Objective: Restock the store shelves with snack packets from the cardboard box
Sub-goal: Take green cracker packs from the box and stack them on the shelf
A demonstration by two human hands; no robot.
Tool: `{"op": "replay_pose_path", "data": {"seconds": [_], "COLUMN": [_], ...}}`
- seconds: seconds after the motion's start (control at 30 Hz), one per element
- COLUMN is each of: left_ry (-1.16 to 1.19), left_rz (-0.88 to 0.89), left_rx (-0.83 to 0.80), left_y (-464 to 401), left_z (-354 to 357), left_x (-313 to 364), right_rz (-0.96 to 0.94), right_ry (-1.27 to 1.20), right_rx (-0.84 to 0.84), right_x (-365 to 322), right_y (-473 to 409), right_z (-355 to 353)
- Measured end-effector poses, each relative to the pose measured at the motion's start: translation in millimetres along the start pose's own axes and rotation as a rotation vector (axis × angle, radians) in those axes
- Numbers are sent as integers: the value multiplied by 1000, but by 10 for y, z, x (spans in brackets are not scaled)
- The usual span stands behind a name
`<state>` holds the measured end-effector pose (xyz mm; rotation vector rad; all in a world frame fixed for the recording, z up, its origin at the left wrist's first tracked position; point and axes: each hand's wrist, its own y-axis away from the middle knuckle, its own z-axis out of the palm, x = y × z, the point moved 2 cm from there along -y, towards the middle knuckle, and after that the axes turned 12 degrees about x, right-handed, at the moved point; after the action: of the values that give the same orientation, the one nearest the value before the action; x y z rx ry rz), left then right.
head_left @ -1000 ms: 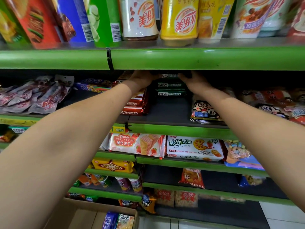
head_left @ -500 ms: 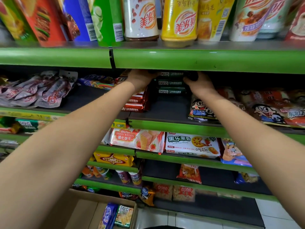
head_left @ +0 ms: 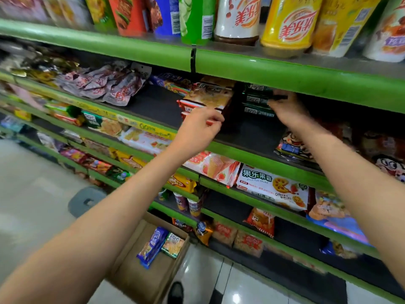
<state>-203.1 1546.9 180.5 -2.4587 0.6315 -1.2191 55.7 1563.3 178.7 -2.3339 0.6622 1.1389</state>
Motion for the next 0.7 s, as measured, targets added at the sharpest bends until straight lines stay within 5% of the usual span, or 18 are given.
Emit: {"op": "replay_pose_path", "data": {"seconds": [0.17,0.33,0.53,0.7], "left_ry": [126,204,252,307], "left_rz": [-190,-376,-531,-656], "left_rx": [107,39,-37,-49], "left_y": [237,538,1052,1397], "left_z": [-345,-588,-946,-1331], "left_x": [-254,-708,-1658,-2642], "right_rz": [-78,-251,-460,-441], "right_ry": [-53,-69,58,75], "right_rx": [57,-190,-140,-229], "right_x": [-51,-227,-555,-690], "right_y": [297,1189,1856,2360], "right_z": [193,630,1264,2218]}}
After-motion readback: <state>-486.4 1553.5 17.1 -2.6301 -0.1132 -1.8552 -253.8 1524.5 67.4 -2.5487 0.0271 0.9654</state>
